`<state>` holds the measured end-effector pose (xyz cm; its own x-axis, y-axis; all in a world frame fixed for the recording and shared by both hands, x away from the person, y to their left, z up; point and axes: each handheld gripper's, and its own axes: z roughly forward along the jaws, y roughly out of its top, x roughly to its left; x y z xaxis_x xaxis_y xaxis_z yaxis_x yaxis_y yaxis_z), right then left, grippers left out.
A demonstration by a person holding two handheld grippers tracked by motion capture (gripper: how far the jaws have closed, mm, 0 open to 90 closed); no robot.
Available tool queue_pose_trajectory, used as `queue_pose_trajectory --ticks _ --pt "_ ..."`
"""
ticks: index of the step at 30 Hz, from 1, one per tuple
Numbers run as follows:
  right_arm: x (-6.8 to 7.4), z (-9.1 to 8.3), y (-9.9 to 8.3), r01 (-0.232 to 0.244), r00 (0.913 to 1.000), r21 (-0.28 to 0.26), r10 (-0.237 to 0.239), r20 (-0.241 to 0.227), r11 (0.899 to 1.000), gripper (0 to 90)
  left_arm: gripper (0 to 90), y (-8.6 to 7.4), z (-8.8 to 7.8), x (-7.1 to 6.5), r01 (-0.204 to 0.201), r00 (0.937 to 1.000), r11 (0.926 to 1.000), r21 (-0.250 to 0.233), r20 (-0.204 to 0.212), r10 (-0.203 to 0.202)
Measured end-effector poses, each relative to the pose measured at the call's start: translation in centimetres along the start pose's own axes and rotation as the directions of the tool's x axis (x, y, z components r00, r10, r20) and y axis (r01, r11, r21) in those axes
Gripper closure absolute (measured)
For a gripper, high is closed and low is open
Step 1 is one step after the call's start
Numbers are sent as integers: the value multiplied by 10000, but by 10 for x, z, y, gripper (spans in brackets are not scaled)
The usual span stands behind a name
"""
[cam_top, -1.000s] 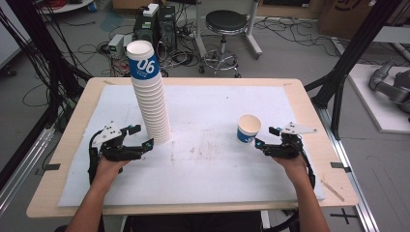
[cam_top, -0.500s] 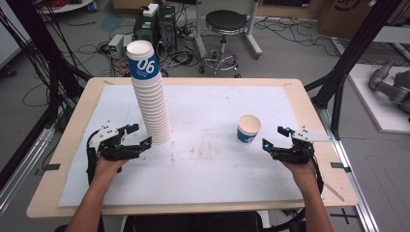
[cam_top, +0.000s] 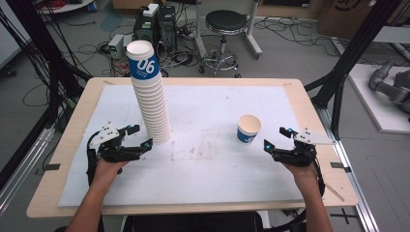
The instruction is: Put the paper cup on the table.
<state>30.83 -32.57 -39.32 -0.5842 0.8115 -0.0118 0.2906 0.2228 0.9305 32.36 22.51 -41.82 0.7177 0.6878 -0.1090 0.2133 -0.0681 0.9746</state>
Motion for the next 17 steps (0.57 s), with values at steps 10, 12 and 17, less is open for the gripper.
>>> queue_pose_trajectory --ticks 10,12,17 --pt "-3 0 -1 -121 9999 -73 121 54 9999 197 185 -1 -2 3 80 9999 10000 -9 -123 -80" --pt "-4 0 -2 -108 9999 -93 109 68 9999 198 185 -1 -2 4 78 9999 10000 15 -128 -78" --pt "-7 3 -1 -125 9999 -135 126 66 9998 198 185 -2 -2 5 70 9999 10000 44 -155 -69"
